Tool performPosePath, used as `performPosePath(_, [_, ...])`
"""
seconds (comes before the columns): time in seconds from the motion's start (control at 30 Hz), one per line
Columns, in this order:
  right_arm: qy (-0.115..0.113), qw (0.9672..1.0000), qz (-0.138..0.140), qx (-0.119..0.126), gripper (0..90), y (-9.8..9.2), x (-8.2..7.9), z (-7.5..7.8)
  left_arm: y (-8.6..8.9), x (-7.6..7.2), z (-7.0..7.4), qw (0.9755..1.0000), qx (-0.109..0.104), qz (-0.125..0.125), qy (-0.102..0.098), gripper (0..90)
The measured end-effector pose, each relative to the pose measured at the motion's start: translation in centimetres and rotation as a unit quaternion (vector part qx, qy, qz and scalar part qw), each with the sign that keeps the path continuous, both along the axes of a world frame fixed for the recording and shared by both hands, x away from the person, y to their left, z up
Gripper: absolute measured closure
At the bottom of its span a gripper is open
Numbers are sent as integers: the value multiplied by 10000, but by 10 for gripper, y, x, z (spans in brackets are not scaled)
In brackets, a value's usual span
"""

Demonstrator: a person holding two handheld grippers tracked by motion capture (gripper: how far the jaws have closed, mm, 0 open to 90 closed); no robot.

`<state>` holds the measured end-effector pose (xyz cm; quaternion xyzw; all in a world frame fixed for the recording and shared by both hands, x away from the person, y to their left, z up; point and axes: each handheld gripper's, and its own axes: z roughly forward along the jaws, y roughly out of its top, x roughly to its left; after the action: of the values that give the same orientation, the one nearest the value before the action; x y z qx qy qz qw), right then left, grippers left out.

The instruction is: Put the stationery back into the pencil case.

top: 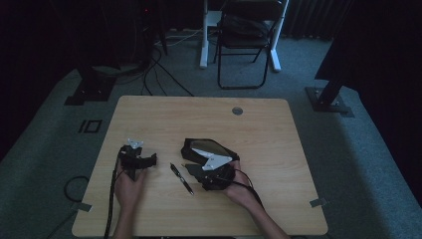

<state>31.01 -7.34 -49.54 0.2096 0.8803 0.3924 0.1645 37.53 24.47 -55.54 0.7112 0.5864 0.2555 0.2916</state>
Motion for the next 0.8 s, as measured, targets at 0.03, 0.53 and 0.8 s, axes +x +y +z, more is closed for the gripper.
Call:
performPosePath(0.03, [-8, 10000, -10, 5, 417, 0, 0, 1, 0, 0, 0, 10000, 1, -1, 1, 131])
performPosePath(0.53, [-115, 9999, -39, 92, 417, -3, -2, 11, 0, 0, 0, 10000, 0, -1, 1, 131])
performPosePath(0.8, [-164, 9997, -73, 148, 417, -6, -2, 17, 0, 0, 0, 10000, 1, -1, 0, 131])
